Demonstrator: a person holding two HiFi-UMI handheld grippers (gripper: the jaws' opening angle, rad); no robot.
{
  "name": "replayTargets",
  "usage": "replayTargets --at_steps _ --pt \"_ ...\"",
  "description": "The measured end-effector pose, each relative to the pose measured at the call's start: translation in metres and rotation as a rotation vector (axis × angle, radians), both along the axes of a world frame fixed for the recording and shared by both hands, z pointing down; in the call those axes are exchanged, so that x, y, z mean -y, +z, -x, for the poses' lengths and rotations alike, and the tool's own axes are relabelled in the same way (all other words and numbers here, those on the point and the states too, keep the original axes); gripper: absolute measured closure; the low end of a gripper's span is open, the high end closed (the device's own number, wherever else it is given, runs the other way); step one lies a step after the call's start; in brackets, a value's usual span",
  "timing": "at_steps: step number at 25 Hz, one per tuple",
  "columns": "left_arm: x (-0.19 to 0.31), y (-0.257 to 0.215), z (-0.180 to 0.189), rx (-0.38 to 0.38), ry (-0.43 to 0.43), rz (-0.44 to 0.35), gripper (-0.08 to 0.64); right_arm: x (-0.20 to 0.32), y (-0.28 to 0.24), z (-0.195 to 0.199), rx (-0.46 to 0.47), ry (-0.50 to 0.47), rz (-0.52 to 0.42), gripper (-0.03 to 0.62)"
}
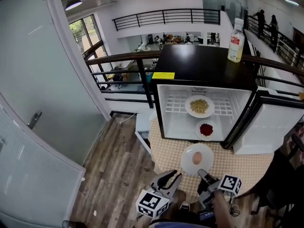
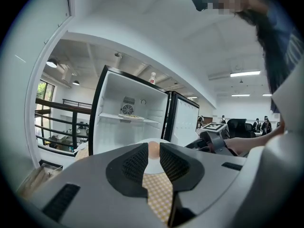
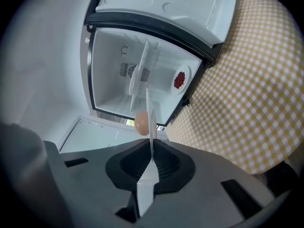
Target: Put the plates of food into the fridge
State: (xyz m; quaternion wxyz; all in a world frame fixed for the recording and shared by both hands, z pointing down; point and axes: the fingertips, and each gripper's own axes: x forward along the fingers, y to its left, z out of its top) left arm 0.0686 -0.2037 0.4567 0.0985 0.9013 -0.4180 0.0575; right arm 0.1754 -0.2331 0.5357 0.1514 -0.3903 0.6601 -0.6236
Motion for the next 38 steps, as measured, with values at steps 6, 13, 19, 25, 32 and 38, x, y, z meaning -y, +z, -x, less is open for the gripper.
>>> replayTargets --at_steps 6,13,19,25,32,38 --pt "0.017 0.001 -0.014 0.029 -0.012 0.005 0.477 0.046 0.011 0.001 0.014 -0.040 0.006 0.568" --pt "0.035 0.006 -0.012 0.012 -0.028 0.032 0.477 0.100 0.017 0.020 0.023 -0.064 0.006 0.568" --pt "0.056 0.005 -0.005 0.033 0.016 0.025 0.477 0.145 0.027 0.042 0.004 -0.058 0.016 0.568" --pt "0.084 -0.007 0.011 0.043 0.084 -0.006 0.477 0.183 0.061 0.063 0.044 0.026 0.117 0.568" --pt "0.117 -0.012 0.032 0.034 0.153 -0.016 0.477 0.208 0.098 0.076 0.039 0.111 0.211 0.568" --pt "0.137 -0.008 0.041 0.027 0.210 -0.014 0.477 0.227 0.110 0.080 0.080 0.197 0.226 0.568"
